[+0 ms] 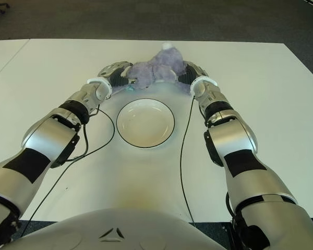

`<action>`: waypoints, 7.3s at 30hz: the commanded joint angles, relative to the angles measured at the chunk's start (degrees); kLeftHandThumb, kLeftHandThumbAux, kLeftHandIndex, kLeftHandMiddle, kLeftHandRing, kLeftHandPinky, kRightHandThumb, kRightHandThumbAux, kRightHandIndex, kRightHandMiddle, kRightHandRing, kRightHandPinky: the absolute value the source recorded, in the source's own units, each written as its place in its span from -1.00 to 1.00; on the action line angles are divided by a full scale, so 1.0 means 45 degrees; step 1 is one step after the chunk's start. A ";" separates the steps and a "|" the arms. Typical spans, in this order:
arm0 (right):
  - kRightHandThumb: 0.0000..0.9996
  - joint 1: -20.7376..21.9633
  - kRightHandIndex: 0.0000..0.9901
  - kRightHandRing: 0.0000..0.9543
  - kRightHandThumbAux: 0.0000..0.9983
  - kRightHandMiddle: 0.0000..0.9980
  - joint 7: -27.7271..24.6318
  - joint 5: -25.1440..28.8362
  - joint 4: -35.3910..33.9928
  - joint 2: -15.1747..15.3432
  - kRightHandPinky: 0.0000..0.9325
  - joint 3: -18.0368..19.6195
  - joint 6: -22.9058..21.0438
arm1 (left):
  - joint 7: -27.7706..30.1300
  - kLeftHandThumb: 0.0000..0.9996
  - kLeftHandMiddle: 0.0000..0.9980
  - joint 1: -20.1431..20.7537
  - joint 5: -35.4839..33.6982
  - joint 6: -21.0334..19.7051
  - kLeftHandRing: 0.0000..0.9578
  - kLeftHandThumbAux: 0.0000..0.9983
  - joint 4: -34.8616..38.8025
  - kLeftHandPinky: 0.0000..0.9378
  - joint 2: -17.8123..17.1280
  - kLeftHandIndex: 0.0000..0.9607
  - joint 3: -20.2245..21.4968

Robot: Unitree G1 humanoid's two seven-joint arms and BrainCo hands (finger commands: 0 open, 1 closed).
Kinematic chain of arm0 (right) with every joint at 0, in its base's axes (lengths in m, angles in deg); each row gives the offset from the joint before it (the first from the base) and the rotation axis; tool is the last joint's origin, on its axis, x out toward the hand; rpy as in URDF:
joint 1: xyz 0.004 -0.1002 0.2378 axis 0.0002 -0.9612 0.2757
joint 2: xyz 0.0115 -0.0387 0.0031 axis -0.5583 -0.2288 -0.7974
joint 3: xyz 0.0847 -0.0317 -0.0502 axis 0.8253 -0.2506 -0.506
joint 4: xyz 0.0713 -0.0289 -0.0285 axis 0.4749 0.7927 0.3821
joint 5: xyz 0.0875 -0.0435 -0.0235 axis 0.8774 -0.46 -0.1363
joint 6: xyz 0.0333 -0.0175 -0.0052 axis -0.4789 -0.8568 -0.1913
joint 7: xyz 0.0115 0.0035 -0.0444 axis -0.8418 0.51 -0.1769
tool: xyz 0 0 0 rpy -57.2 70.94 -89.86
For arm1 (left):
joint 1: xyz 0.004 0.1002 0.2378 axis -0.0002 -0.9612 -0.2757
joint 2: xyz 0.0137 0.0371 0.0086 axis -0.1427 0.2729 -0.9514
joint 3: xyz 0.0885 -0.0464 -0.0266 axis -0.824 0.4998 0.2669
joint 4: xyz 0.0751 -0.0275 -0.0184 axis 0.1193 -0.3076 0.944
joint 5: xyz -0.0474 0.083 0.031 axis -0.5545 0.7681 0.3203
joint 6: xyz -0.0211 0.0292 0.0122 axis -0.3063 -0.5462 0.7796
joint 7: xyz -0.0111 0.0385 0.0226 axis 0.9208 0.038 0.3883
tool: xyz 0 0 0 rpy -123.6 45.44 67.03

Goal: Put the doll into the plate.

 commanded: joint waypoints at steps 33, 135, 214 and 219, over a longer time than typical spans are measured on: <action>-0.29 -0.1713 -0.72 -1.00 0.36 -0.96 0.1228 0.2153 0.0179 -0.2350 -1.00 0.2575 -0.1567 | -0.0131 -0.44 -1.00 -0.0974 0.1151 -0.2453 -1.00 -0.23 -0.0446 -1.00 0.1584 -1.00 -0.1015; 0.45 -0.4068 -0.11 0.83 0.42 0.72 0.0091 0.1926 -1.0309 0.2173 0.87 0.0788 0.3260 | -0.2527 0.50 0.67 -0.0701 0.0218 0.3892 0.72 0.39 0.7267 0.61 -0.2301 -0.08 -0.0357; 0.43 -1.2320 -0.11 0.82 0.42 0.76 -0.6229 0.1497 -2.0327 0.3359 0.84 0.0497 -0.0483 | 0.5727 0.49 0.84 -0.9215 0.0182 -0.0430 0.83 0.39 1.7571 0.79 -0.3001 -0.08 -0.0055; 0.43 -1.2239 -0.11 0.81 0.42 0.75 -0.6246 0.1209 -2.0037 0.3463 0.82 0.0367 -0.0373 | 0.5448 0.49 0.81 -0.9331 -0.0056 -0.0188 0.82 0.39 1.7414 0.81 -0.3049 -0.08 0.0055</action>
